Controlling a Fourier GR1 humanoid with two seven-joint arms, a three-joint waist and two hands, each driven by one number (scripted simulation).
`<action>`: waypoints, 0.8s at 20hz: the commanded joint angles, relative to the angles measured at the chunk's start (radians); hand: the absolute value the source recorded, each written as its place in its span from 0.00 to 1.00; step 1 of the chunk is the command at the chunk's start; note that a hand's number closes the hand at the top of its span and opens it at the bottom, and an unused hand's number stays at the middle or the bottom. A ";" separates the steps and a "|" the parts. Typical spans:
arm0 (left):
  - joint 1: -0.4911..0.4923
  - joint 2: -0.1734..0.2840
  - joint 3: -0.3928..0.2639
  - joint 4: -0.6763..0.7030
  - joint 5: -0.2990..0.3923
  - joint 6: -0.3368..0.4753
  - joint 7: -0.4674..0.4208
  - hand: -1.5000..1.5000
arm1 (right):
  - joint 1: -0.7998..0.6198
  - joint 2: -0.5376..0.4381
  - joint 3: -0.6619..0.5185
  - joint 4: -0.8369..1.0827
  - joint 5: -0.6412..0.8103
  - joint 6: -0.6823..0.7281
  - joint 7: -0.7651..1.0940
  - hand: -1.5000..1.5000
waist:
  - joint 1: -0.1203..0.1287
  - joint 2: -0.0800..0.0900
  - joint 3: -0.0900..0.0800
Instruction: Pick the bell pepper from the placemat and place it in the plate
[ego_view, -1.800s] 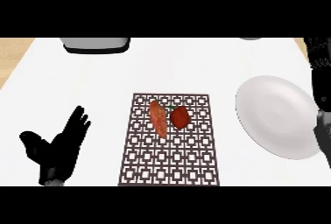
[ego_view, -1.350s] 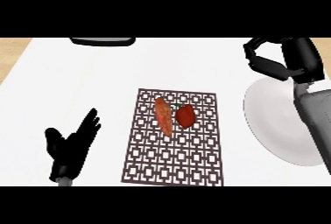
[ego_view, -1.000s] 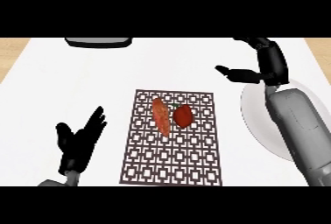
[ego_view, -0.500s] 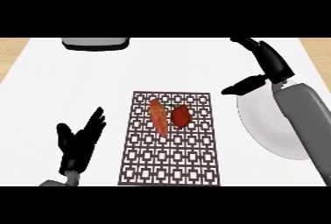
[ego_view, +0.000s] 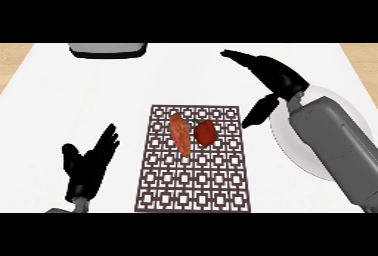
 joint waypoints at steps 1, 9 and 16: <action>0.008 -0.021 -0.003 0.021 -0.017 -0.008 0.003 0.50 | 0.001 0.071 0.051 -0.007 0.090 0.001 0.080 0.00 | 0.008 0.007 -0.002; -0.036 -0.053 0.031 0.033 -0.048 -0.002 0.041 0.50 | 0.060 0.164 0.070 -0.081 0.213 0.026 0.242 0.00 | 0.004 0.006 -0.002; 0.008 -0.035 0.061 -0.041 -0.058 -0.057 0.087 0.50 | 0.159 0.228 0.044 -0.101 0.264 0.084 0.219 0.00 | 0.006 0.006 -0.001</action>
